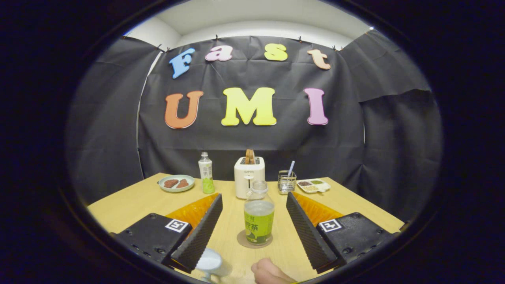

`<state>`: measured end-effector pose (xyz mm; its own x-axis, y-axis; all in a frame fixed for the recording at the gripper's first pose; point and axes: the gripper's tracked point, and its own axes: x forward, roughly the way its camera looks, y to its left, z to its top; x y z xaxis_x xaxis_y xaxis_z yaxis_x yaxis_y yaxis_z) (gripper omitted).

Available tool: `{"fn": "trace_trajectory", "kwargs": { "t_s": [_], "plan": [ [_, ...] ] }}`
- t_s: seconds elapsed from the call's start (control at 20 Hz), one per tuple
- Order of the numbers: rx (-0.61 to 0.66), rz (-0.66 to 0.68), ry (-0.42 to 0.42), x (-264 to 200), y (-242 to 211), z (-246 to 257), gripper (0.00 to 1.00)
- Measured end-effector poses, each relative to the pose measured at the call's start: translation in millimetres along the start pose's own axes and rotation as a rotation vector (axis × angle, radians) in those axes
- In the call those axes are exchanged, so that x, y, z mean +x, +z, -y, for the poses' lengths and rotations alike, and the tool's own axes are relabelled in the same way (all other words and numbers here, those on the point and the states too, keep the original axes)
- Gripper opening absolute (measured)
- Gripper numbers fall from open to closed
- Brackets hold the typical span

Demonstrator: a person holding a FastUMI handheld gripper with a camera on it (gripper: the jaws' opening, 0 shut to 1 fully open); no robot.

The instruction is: Take the bottle from table, then pour the juice into the cup, finally place the bottle on the coaster

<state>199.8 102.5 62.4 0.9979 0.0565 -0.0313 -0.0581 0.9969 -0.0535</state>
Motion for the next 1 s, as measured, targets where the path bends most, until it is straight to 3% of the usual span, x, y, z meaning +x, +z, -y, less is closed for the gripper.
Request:
{"fn": "trace_trajectory", "kwargs": {
  "t_s": [0.15,0.3,0.55,0.75,1.0],
  "plan": [
    [0.018,0.028,-0.019,-51,24,2,1.0],
    [0.038,0.029,0.03,-101,40,-9,1.0],
    [0.066,-0.02,-0.005,-177,38,15,1.0],
    [0.09,-0.026,-0.091,-226,45,51,1.0],
    [0.015,-0.033,-0.121,-261,40,69,1.0]
  ]
}}
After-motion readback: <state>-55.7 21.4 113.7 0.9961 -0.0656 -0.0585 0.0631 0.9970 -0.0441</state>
